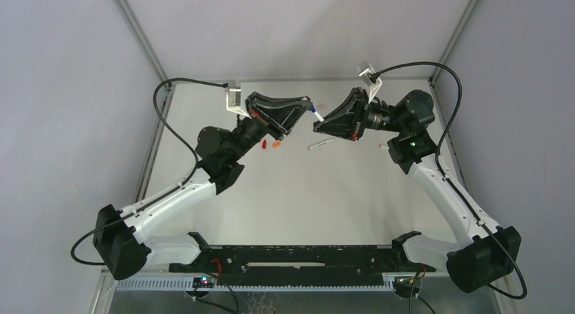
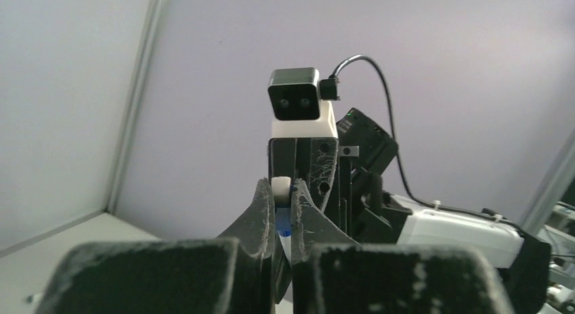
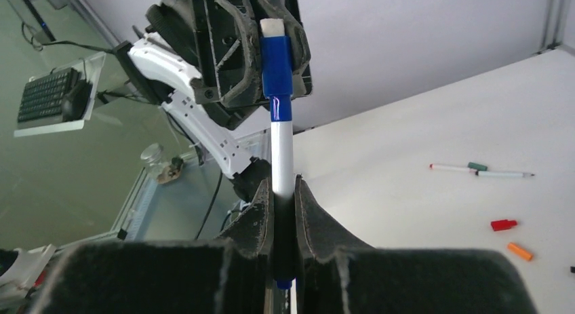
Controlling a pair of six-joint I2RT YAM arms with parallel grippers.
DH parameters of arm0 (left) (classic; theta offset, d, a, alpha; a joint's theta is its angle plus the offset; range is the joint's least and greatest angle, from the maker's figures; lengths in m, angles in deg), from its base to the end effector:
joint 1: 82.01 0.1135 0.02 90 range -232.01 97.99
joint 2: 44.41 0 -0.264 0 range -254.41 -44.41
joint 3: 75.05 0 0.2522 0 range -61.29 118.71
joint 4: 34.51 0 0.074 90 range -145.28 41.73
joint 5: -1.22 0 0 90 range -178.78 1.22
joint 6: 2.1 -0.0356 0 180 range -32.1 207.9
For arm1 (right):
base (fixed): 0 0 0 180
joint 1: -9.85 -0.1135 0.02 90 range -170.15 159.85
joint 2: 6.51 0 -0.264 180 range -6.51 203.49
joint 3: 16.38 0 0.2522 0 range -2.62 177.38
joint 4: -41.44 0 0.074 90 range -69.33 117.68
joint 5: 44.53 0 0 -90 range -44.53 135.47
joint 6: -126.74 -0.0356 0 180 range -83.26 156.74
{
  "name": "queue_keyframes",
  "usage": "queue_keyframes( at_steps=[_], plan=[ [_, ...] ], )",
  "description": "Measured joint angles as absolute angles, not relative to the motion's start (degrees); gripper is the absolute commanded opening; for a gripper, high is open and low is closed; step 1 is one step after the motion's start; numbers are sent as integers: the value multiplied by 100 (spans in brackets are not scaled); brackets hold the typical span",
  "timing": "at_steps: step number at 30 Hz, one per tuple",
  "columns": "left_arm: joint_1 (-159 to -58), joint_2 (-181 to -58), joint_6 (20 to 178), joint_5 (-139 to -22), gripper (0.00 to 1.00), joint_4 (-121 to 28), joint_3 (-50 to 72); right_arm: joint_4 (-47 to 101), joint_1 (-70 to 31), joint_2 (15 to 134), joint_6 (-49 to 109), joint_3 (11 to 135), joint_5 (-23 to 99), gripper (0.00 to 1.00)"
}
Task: Insert the pens into the pen caps
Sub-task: Press the pen cap onto the pen.
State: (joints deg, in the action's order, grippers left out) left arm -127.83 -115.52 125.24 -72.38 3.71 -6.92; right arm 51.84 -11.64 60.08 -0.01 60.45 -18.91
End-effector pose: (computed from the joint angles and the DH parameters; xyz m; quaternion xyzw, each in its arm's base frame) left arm 0.1842 -0.2040 0.4126 0.1600 0.4446 -0.6324 0.6139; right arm 0.2180 0.1203 0.4321 -0.3703 0.5354 0.6035 0.4605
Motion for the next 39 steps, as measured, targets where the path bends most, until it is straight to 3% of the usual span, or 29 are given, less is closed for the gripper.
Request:
queue_keyframes(
  at_steps=[7, 13, 24, 31, 39],
  plan=[
    [-12816, -11390, 12080, -7441, 1, -438, -537, 4876, -1079, 6080, 224, 6141, -1882, 0],
    [-12805, -11185, 12351, -7450, 8, -370, -843, 4810, -1099, 6058, 283, 5997, -2098, 0],
    [-12668, -11097, 13357, -6988, 44, -486, -1519, 4869, -1129, 5864, 364, 5426, -1589, 0],
    [-12493, -10948, 13844, -6908, 72, -466, -2087, 4939, -1086, 5765, 384, 5181, -1307, 0],
    [-12480, -10710, 13824, -6897, 75, 172, -2308, 4937, -1075, 5706, 406, 4943, -1285, 0]
  ],
)
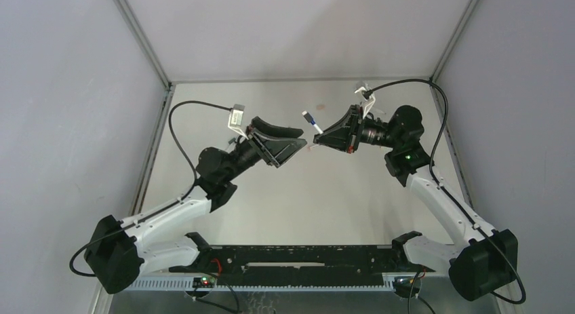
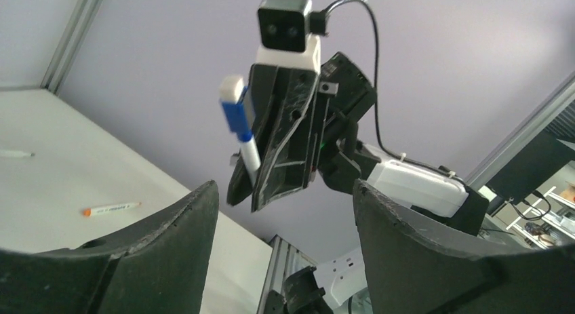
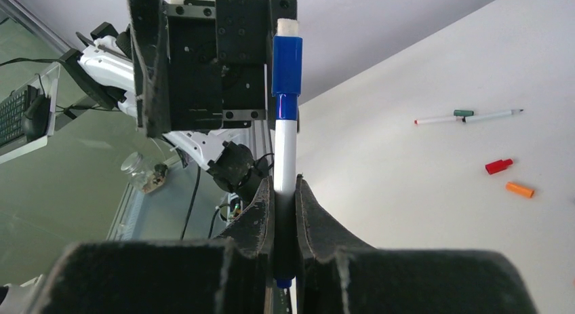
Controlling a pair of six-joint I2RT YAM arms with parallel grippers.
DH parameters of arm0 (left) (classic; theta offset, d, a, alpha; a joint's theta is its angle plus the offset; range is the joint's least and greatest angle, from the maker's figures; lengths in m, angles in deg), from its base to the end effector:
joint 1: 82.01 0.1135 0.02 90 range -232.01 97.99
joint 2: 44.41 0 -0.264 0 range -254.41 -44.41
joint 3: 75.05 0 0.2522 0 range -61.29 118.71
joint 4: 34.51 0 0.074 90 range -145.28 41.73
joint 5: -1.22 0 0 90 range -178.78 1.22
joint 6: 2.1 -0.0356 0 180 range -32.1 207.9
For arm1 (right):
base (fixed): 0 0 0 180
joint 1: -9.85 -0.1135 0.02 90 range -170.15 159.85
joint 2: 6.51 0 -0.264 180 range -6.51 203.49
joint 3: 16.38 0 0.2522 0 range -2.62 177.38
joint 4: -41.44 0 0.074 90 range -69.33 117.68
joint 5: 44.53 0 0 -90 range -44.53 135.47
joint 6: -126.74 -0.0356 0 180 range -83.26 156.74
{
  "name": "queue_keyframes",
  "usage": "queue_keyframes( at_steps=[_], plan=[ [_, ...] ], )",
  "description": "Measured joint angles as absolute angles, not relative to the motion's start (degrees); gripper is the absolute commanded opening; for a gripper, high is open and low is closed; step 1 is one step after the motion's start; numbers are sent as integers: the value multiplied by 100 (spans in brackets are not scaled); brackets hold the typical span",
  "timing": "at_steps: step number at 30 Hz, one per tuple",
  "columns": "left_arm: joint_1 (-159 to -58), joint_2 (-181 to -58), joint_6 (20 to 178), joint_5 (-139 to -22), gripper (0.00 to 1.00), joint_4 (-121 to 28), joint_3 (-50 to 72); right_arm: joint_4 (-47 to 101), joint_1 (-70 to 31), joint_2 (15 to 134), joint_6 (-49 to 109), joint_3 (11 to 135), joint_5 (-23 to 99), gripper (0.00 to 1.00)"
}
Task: Insert the pens into the pen caps
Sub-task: Press the pen cap onto the pen, then place the pen at the center of the board.
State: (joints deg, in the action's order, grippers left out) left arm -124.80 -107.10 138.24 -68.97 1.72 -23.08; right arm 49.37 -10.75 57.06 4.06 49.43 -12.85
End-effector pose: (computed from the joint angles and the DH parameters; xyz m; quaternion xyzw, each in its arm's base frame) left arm 0.1706 -0.1744 0.3475 0.1106 0.5340 -0.6681 0.5062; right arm 0.2194 0.1148 0.3761 -0.3127 0.5965 0.5798 0.4585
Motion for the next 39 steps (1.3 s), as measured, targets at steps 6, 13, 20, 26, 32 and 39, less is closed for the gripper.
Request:
queue_keyframes(
  at_steps=[6, 13, 20, 26, 32, 39],
  plan=[
    [-12482, -11027, 13855, -6934, 66, 791, -2294, 4937, -1081, 5684, 403, 4875, -1272, 0],
    [-12626, -11580, 13914, -7131, 53, 1252, -2294, 4948, -1119, 5680, 392, 4873, -1220, 0],
    [-12777, -12081, 14089, -7211, 44, 1779, -2220, 4976, -1206, 5680, 390, 4864, -1202, 0],
    [-12834, -12188, 14154, -7225, 40, 1995, -2109, 4981, -1237, 5669, 395, 4864, -1204, 0],
    [-12834, -12271, 14216, -7310, 39, 2155, -2109, 4981, -1241, 5665, 397, 4864, -1200, 0],
    [-12834, -12284, 14303, -7362, 42, 2382, -2109, 4965, -1247, 5665, 408, 4864, -1200, 0]
  ],
)
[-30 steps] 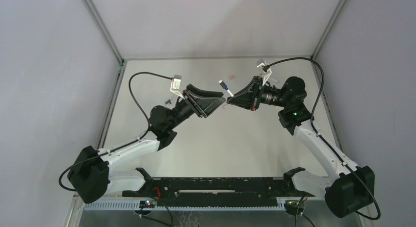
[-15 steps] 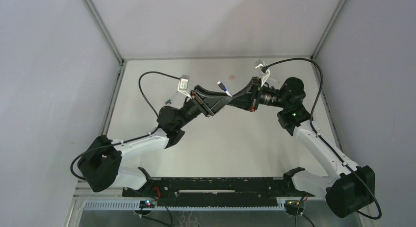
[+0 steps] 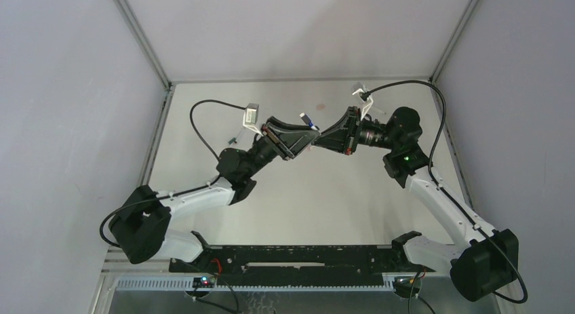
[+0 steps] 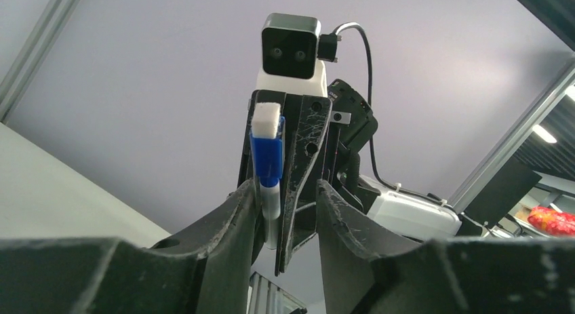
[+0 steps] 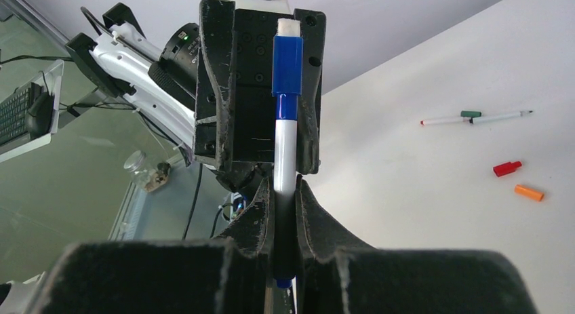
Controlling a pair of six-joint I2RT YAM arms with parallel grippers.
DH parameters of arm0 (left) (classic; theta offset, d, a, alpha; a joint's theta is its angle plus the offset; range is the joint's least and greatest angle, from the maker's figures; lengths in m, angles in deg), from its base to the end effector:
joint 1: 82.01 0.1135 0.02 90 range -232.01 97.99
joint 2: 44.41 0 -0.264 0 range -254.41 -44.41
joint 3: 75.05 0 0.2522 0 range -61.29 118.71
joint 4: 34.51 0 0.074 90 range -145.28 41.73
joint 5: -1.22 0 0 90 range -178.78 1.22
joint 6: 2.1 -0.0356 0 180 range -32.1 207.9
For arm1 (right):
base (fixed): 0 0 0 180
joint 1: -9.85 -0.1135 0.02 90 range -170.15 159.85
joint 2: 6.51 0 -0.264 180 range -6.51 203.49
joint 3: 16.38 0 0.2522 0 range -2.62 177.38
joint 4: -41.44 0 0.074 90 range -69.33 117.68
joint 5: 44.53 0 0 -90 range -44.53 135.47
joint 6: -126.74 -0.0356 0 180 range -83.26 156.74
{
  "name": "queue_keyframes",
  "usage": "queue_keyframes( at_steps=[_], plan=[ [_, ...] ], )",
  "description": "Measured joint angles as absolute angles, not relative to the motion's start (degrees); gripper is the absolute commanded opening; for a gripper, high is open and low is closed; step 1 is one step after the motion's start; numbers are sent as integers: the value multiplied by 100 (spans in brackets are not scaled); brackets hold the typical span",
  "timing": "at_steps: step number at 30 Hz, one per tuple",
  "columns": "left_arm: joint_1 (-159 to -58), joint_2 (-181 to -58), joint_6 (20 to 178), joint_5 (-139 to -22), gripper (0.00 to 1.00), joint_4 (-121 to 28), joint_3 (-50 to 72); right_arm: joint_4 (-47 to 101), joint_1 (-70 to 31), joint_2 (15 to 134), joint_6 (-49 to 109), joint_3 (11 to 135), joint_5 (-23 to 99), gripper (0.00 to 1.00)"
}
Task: Insert the pens into the pen caps
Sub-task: Place the pen at the center of the board.
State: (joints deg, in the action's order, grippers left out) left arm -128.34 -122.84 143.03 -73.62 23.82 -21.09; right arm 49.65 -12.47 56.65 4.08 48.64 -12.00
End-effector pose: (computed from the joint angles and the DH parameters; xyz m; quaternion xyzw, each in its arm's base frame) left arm 0.1912 -0.2137 0.3280 0.0803 0.4740 -0.7164 0.5056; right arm 0.2149 0.1207 0.3735 -0.3162 0.5941 0.5841 0.4536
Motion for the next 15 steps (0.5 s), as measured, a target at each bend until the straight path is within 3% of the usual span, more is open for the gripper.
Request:
queue_keyframes(
  at_steps=[4, 9, 13, 15],
  plan=[
    [-12836, -12284, 14318, -7360, 32, 2408, -2109, 4937, -1247, 5665, 414, 4864, -1200, 0],
    [-12821, -12345, 14351, -7367, 1, 2384, -2093, 4952, -1267, 5652, 430, 4864, -1215, 0],
    [-12816, -12384, 14349, -7356, 0, 2404, -2054, 4939, -1263, 5643, 445, 4862, -1178, 1],
    [-12816, -12384, 14347, -7358, 0, 2404, -2054, 4937, -1263, 5641, 456, 4862, -1178, 18]
  ],
)
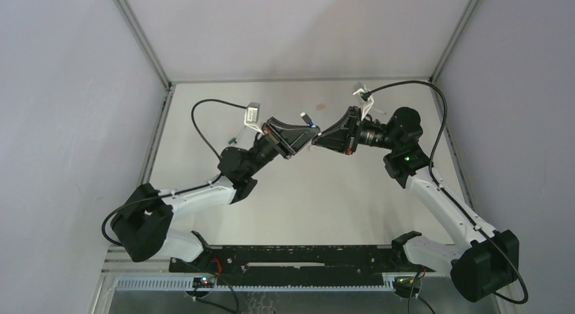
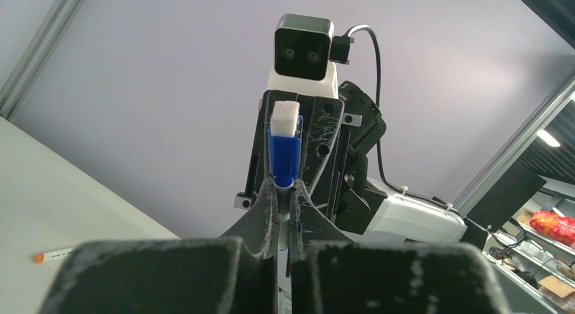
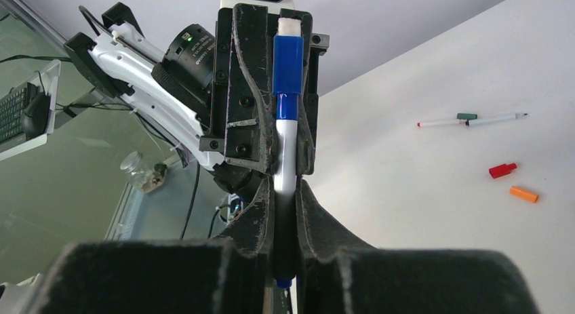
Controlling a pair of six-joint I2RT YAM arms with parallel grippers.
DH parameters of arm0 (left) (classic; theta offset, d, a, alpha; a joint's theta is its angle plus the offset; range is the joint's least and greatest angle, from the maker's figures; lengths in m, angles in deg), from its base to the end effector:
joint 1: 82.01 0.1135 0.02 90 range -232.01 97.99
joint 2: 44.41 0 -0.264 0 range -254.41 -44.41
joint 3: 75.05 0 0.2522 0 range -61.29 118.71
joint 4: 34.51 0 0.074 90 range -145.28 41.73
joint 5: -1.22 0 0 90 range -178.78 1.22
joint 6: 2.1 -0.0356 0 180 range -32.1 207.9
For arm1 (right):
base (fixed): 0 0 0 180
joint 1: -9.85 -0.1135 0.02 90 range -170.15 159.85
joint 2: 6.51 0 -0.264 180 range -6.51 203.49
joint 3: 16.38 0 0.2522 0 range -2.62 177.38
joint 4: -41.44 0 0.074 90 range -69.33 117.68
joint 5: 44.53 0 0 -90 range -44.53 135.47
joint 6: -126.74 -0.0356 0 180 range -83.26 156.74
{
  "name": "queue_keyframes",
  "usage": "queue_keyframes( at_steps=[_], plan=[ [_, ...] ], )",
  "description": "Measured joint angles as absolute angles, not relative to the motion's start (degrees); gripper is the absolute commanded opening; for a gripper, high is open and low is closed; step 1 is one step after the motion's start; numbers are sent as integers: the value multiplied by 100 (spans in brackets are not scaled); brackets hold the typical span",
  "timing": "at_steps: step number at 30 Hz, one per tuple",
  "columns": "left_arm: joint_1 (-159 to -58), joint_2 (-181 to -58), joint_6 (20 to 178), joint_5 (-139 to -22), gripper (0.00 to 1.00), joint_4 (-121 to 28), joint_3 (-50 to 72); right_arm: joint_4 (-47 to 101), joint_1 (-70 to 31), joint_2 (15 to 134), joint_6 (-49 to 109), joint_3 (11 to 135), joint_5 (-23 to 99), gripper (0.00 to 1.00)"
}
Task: Insert the pens into the pen caps
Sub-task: Place the pen at the center of the board.
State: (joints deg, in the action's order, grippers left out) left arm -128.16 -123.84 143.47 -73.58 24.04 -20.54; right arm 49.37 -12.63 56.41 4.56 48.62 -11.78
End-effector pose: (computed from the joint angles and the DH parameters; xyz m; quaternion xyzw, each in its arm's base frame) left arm 0.1945 -0.2160 0.3268 0.0777 0.4762 -0.7171 0.5030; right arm 0.2137 0.1208 0.3739 -0.3180 0.5932 0.5823 0.4560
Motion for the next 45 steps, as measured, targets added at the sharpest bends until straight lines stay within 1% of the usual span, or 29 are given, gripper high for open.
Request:
queue_keyframes(
  at_steps=[3, 5, 8, 12, 15, 17, 20, 26, 30, 35, 38, 45],
  plan=[
    [-12818, -12380, 14338, -7351, 0, 2369, -2054, 4917, -1263, 5636, 519, 4862, -1178, 49],
    [-12821, -12360, 14334, -7353, 0, 2321, -2054, 4825, -1267, 5636, 629, 4858, -1196, 60],
    [-12751, -12188, 14294, -7353, 0, 2072, -2124, 4578, -1237, 5634, 880, 4840, -1250, 68],
    [-12399, -11606, 14141, -7353, 0, 1368, -2563, 3966, -996, 5582, 1477, 4832, -1373, 70],
    [-12010, -10990, 13776, -7369, 0, 181, -2850, 3300, -712, 5485, 2124, 4829, -1447, 70],
    [-11719, -10601, 13370, -7426, 0, -877, -2885, 2653, -456, 5389, 2766, 4829, -1513, 70],
    [-11011, -10039, 12614, -7471, 0, -2719, -2885, 1942, -152, 5337, 3461, 4836, -1534, 70],
    [-9291, -9832, 11383, -7452, 0, -5235, -2869, 572, 516, 5494, 4617, 4976, -1497, 70],
    [-8386, -10293, 10633, -7666, 0, -6463, -2618, 183, 724, 5614, 5041, 5068, -1408, 71],
    [-7695, -11370, 9978, -7992, 1, -7124, -1908, -123, 840, 5617, 5354, 5068, -1346, 71],
    [-7398, -12146, 9715, -8219, 2, -7322, -1328, -283, 949, 5579, 5470, 5068, -1344, 71],
    [-7118, -13943, 9276, -8842, 5, -7812, 14, -499, 1303, 5415, 5531, 5070, -1377, 71]
  ],
)
